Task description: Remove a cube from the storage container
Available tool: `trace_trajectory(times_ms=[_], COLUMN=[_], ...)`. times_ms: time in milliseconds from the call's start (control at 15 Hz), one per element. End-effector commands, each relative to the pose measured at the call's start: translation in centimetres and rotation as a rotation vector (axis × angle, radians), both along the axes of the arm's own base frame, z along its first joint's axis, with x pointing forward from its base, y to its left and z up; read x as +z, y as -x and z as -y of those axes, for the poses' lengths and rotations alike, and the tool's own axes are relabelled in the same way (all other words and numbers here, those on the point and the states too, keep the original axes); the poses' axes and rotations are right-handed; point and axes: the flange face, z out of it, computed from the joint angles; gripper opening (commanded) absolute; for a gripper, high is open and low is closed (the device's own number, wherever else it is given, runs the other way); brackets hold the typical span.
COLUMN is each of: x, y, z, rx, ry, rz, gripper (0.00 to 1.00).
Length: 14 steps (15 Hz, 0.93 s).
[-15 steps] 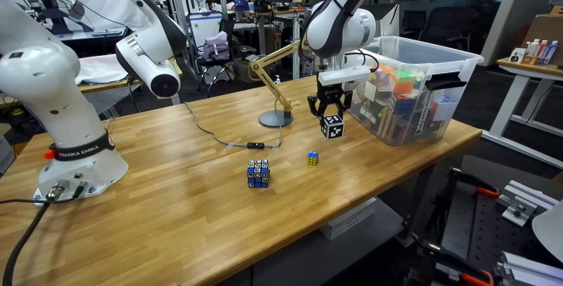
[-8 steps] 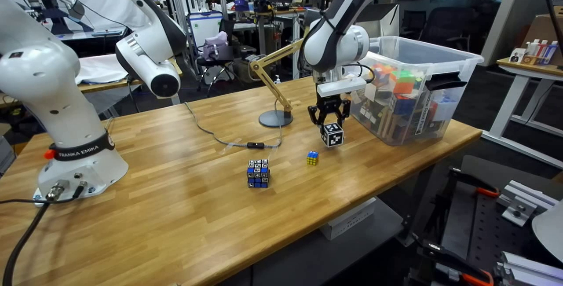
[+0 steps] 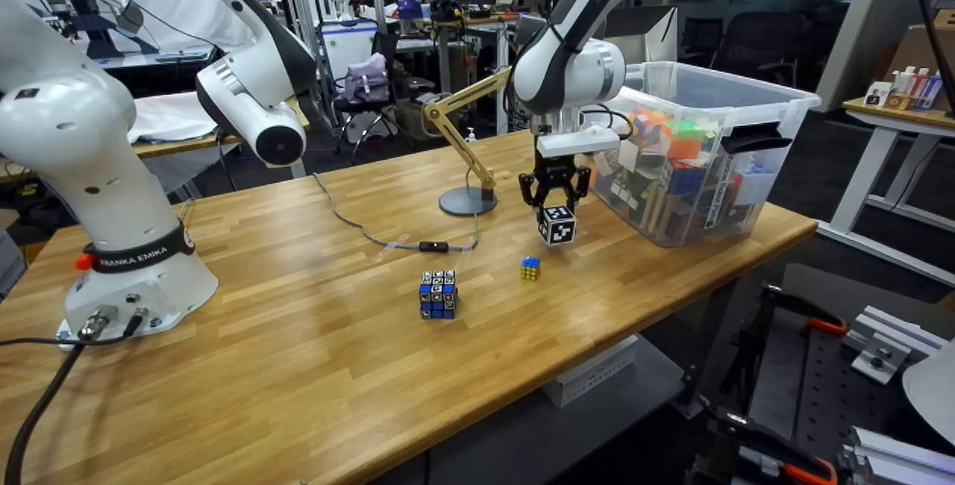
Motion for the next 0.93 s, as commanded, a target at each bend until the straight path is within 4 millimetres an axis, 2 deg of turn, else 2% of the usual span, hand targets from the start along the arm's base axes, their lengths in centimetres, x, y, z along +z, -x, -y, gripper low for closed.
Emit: trace_trajectory(times_ms=[0,133,400,600,867], x=[0.7,1.1,2.7,5.6,9.7], y=[0.0,0.1,0.4,1.2,3.4], z=[0.3,0.5,0.2,-0.3,-1.6], rx=[0.010,0.014,0.033,0.037,0.036], ry=[-0.041,-0.032,-0.006,0.003,-0.001], rz=[0.018,0.024,0.046,0.069,0.092], gripper=[0.92,0.99,1.00,1.00,1.00])
